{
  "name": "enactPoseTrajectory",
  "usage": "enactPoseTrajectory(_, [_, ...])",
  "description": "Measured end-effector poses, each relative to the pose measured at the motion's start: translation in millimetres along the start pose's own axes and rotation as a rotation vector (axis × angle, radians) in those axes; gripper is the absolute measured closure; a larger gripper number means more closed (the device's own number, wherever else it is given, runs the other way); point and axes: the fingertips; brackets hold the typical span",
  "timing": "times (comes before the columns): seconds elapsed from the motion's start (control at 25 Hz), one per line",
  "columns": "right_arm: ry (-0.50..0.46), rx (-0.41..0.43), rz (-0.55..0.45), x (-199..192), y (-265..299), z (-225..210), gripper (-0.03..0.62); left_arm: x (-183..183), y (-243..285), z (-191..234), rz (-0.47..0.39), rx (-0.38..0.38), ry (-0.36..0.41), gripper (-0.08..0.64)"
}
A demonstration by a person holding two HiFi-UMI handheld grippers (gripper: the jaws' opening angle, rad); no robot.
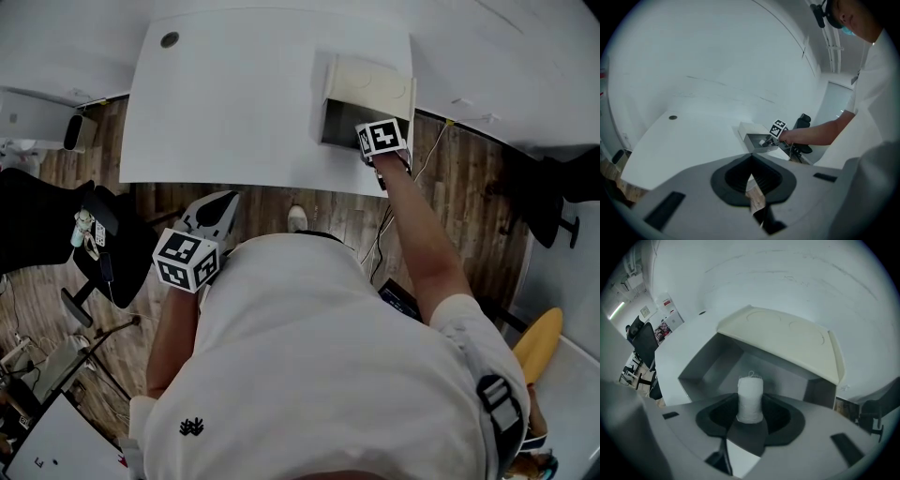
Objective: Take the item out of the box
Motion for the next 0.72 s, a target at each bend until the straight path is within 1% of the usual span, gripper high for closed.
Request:
enactPoseTrajectory(0.16, [0.033, -0.016, -0.049, 2, -4, -4, 0.426, -3, -12, 4, -0.01, 0.009, -0.009, 0.554])
enactPoseTrajectory(0.32, [0.075, -0.045, -0.124, 7, -13, -10, 0.428, -9, -23, 9, -0.001, 0.005, -0.011, 0.554])
enactPoseTrajectory(0.56, [0.119, -0.084, -0.225, 12, -37, -12, 0.428, -17, -36, 14, 0.004, -0.019, -0.011, 0.554])
enactPoseTrajectory(0.72, [0.138, -0.093, -0.299, 17, -56, -9, 0.43, -18, -41, 13, 0.007, -0.053, 0.012, 0.554])
Point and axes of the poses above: the fingertips, and each gripper's own axes: y forward along the fingers, z to its left, x out of its top, and after that the axes turned 9 degrees about -x, right-handed
